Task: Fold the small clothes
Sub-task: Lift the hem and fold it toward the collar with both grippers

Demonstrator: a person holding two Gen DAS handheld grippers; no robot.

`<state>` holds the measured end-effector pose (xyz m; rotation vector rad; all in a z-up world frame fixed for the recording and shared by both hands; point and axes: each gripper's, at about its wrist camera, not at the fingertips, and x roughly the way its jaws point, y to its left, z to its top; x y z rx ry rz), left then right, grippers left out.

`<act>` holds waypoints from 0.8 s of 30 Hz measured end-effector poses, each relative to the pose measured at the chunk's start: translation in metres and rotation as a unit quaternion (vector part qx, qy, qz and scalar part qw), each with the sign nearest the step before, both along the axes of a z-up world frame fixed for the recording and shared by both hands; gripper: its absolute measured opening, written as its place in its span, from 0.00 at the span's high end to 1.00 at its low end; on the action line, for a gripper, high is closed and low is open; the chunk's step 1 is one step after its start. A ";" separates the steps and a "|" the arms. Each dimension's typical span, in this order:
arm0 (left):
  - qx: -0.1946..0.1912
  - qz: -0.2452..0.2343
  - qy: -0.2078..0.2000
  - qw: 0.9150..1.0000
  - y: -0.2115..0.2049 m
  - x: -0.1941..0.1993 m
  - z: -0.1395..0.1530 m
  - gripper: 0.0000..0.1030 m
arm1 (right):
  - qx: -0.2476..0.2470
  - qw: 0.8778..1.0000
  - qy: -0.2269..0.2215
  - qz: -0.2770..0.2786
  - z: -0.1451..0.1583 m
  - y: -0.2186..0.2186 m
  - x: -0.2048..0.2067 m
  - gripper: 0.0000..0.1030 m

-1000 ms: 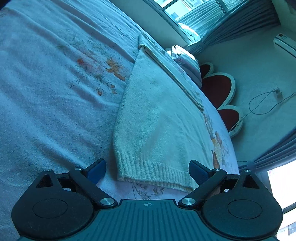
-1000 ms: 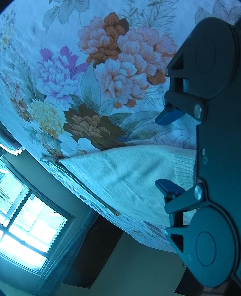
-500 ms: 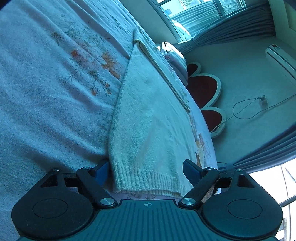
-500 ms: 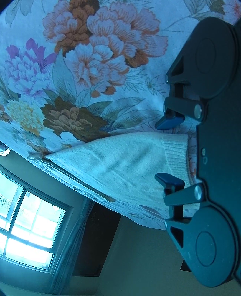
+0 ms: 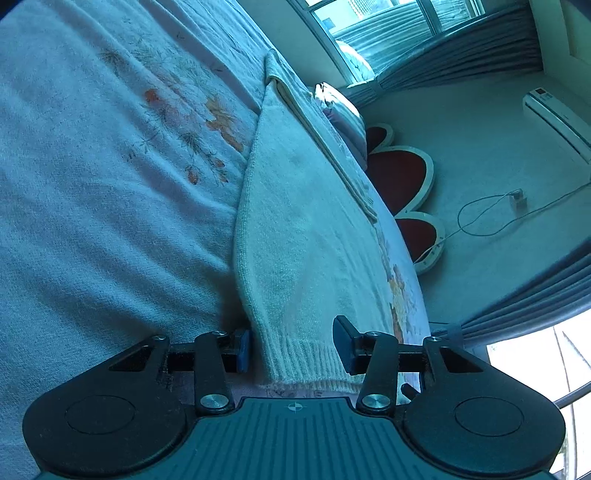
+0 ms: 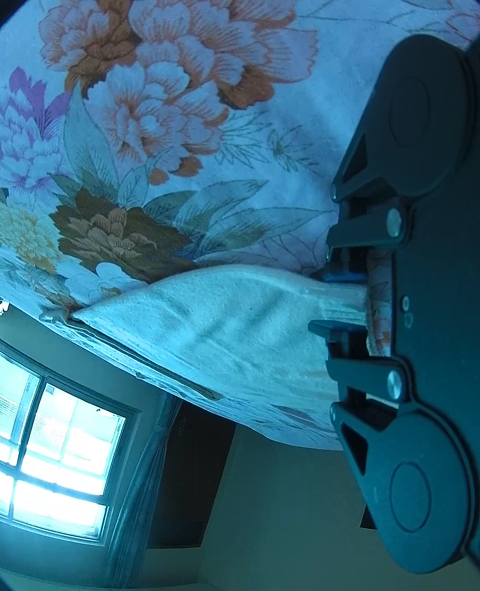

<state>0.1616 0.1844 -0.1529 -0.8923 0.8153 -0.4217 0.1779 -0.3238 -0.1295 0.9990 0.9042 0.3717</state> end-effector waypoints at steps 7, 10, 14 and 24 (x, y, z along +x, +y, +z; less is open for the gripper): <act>0.009 0.005 0.024 1.000 0.010 0.003 -0.015 0.97 | -0.015 1.000 0.002 -0.010 -0.001 -0.001 0.001 0.94; 0.011 0.017 0.009 1.000 0.012 -0.005 -0.014 0.97 | -0.034 0.999 -0.011 -0.010 0.005 0.001 -0.001 0.94; -0.013 0.045 -0.011 0.999 0.021 -0.016 -0.010 0.97 | -0.038 0.998 -0.039 -0.015 0.018 -0.002 -0.007 0.95; -0.039 0.048 -0.093 0.994 0.029 0.001 0.050 0.97 | -0.072 0.990 -0.119 -0.019 0.077 0.002 -0.004 0.95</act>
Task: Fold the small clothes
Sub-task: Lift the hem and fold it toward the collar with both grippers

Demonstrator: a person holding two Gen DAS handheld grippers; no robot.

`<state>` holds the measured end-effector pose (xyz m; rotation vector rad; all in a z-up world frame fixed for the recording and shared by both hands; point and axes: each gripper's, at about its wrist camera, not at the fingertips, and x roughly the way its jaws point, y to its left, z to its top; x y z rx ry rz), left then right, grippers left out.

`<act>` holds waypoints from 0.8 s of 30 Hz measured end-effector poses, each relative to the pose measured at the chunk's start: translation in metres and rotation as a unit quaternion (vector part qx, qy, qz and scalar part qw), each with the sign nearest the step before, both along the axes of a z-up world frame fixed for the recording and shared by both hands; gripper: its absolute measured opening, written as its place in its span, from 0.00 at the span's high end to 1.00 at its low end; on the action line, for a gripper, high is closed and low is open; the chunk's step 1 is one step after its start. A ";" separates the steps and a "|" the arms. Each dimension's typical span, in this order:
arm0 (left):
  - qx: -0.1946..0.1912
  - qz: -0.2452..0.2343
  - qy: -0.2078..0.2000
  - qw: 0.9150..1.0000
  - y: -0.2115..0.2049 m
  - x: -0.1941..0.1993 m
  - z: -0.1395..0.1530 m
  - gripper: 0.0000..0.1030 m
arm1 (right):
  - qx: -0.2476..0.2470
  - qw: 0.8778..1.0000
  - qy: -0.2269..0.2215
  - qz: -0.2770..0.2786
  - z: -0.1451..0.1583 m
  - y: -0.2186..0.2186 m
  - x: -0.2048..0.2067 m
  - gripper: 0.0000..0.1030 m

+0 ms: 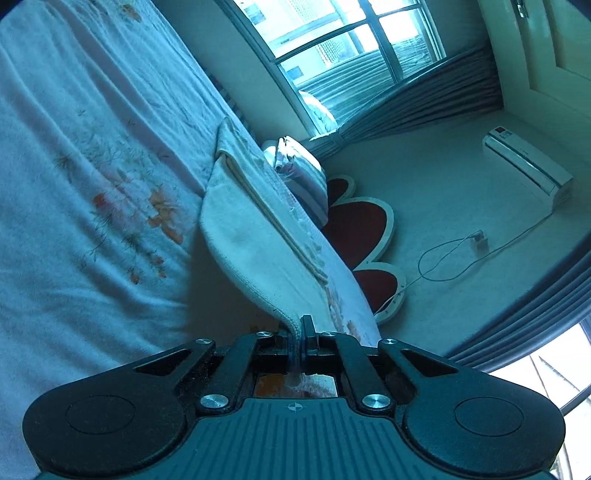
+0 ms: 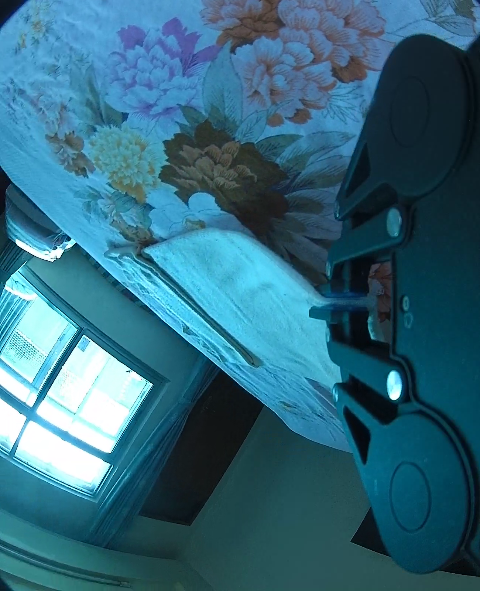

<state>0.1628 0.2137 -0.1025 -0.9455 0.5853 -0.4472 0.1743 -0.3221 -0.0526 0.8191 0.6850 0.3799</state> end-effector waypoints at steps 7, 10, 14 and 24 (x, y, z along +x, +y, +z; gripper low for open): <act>0.004 0.004 -0.039 0.999 -0.001 0.037 0.043 0.97 | -0.032 0.998 -0.050 0.008 0.045 0.004 0.028 0.95; 0.018 0.004 -0.054 0.998 -0.004 0.059 0.060 0.97 | -0.056 0.995 -0.076 0.022 0.069 0.006 0.050 0.95; 0.034 0.012 -0.064 0.997 -0.005 0.100 0.082 0.97 | -0.079 0.991 -0.104 0.037 0.091 0.008 0.089 0.95; 0.067 0.014 -0.074 0.995 -0.013 0.232 0.109 0.97 | -0.094 0.986 -0.127 0.044 0.106 -0.001 0.218 0.95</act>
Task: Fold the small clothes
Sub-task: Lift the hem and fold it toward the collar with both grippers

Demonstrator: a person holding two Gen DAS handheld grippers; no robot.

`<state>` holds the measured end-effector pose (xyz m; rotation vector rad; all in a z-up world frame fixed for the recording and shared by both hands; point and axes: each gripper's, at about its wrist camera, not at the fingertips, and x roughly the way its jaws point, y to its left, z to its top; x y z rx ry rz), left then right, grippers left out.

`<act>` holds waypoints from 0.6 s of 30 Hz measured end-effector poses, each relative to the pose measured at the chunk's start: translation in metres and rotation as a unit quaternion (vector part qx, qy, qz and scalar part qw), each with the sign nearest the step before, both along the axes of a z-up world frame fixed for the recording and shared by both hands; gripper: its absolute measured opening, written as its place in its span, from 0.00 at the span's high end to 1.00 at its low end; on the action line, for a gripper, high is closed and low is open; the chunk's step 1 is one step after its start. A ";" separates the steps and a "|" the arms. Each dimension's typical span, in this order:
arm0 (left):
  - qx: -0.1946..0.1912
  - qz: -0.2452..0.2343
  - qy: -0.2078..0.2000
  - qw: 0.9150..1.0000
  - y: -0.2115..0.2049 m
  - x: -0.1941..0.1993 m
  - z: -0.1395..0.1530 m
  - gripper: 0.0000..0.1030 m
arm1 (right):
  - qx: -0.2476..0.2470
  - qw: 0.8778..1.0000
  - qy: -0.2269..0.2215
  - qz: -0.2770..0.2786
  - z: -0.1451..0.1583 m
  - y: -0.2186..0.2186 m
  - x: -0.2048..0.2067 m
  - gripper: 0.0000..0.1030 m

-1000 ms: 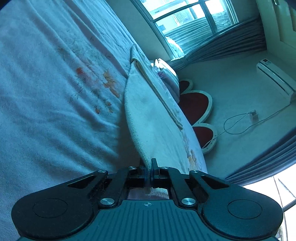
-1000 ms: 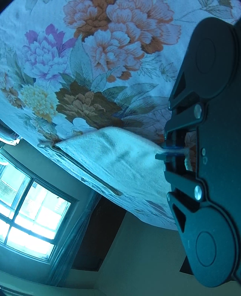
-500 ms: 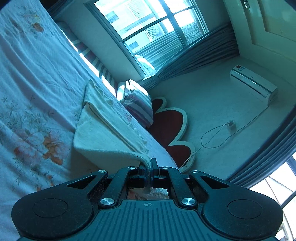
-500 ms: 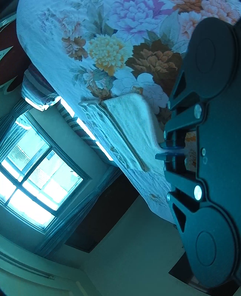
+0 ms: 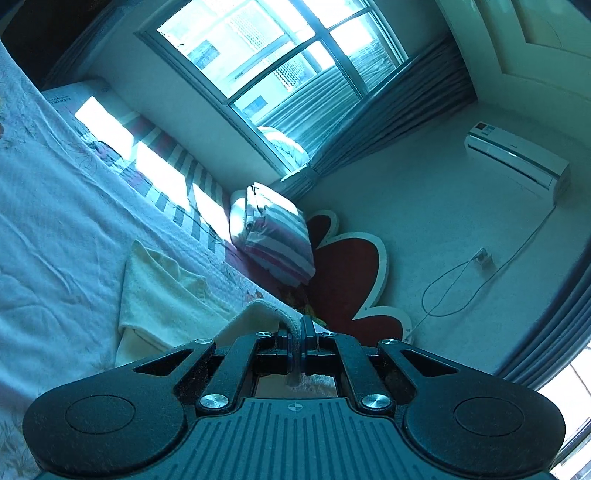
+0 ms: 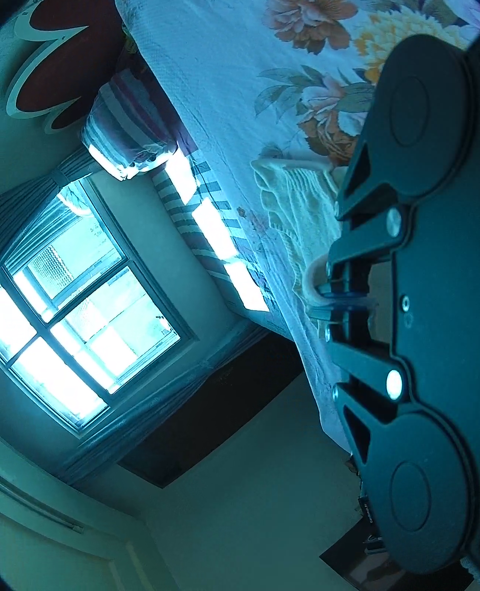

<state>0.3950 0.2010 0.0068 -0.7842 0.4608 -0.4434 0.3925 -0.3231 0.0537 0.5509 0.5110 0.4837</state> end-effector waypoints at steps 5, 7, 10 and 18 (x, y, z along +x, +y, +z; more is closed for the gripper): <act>0.016 0.005 0.028 0.999 -0.006 0.069 -0.021 0.97 | -0.002 1.000 0.014 0.004 -0.021 -0.005 0.069 0.95; 0.021 0.006 0.038 0.999 -0.008 0.092 -0.031 0.97 | -0.002 1.000 0.026 0.006 -0.035 -0.006 0.097 0.95; 0.026 0.009 0.057 0.998 -0.009 0.126 -0.050 0.97 | -0.003 0.999 0.050 0.008 -0.058 -0.008 0.134 0.95; 0.042 0.020 0.111 0.993 -0.016 0.187 -0.098 0.97 | 0.005 0.995 0.097 0.014 -0.107 -0.010 0.200 0.95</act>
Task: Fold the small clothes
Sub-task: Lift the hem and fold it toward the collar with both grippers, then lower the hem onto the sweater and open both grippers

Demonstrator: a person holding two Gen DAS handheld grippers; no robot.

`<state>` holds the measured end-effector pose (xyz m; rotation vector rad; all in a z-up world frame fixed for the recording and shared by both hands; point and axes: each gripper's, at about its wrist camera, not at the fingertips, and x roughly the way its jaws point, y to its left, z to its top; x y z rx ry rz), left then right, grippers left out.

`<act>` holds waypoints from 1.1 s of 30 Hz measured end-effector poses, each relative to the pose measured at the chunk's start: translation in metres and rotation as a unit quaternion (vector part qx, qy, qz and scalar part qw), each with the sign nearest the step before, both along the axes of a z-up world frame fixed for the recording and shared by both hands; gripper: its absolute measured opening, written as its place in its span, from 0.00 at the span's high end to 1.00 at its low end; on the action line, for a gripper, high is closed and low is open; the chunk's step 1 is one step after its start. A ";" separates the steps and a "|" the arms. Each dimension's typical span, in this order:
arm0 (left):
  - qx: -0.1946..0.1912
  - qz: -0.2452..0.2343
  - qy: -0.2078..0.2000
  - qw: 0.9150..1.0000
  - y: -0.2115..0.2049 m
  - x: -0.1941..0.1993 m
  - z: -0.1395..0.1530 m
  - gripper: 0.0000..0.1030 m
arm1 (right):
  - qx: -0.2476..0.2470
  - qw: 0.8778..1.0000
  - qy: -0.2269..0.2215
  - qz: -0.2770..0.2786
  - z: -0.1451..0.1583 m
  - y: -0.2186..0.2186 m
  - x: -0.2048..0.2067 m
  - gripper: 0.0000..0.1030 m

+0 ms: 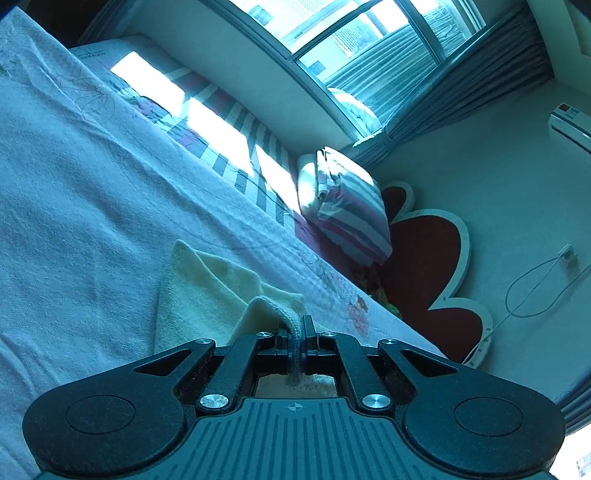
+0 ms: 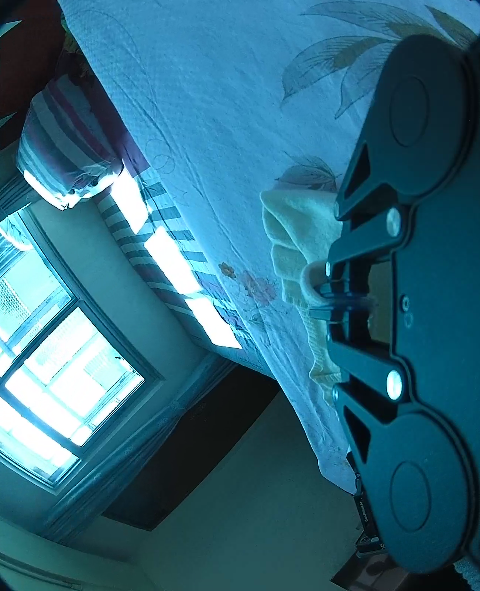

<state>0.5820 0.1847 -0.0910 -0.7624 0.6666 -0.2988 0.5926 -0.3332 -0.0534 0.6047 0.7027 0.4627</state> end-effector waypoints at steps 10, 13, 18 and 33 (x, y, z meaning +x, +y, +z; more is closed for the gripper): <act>0.005 -0.007 0.040 0.999 0.000 0.040 -0.032 0.97 | 0.010 0.999 0.054 0.002 -0.036 0.000 0.036 0.95; 0.006 -0.008 0.046 0.999 -0.002 0.046 -0.035 0.97 | 0.019 0.998 0.066 -0.008 -0.044 -0.002 0.040 0.95; 0.004 -0.008 0.042 0.999 0.000 0.046 -0.028 0.96 | 0.054 0.996 0.067 -0.023 -0.045 -0.010 0.039 0.81; 0.221 -0.080 -0.052 0.971 0.004 0.055 0.026 0.41 | -0.070 0.997 -0.014 -0.001 -0.002 -0.008 0.033 0.58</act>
